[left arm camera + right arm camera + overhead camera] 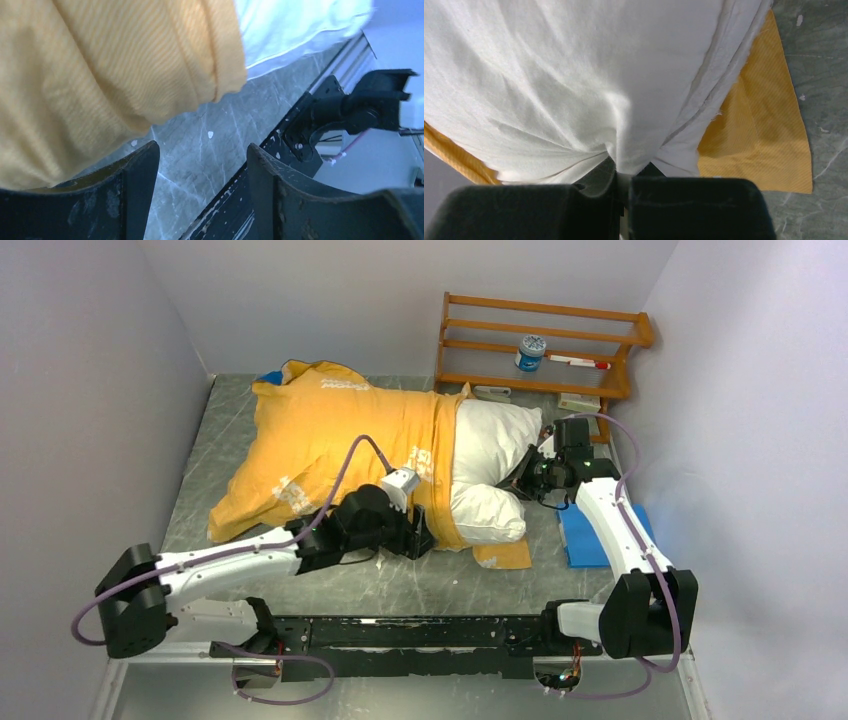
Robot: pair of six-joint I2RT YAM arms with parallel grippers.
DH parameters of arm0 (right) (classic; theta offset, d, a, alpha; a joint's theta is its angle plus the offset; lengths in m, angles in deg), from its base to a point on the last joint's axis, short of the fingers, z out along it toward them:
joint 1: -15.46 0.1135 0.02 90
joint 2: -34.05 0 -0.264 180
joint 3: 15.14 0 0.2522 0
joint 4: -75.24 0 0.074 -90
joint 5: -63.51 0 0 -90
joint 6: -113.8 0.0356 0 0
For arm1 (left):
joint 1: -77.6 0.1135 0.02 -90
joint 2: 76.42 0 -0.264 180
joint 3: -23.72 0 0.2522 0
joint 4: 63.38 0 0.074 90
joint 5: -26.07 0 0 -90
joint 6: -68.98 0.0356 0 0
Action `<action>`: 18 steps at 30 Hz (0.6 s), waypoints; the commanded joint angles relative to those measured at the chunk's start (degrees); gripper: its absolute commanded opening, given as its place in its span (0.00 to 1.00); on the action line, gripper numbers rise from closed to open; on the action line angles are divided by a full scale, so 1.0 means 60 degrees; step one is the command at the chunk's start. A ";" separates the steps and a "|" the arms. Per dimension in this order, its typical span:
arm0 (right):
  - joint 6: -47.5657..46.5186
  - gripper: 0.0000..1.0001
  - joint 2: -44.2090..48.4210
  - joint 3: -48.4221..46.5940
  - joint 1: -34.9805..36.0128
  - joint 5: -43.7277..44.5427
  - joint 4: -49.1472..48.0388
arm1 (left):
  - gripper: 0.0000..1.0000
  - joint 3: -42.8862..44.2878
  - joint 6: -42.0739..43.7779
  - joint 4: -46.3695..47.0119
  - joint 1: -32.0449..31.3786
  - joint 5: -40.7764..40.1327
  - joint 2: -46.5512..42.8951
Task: Remove the pillowcase from the pillow
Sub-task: Remove the pillow from the pillowcase.
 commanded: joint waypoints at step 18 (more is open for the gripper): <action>-0.0301 0.02 0.0227 0.0204 0.0012 -0.0695 -0.0540 | 0.65 0.0287 -0.1669 0.5093 -0.1499 -0.5847 0.4727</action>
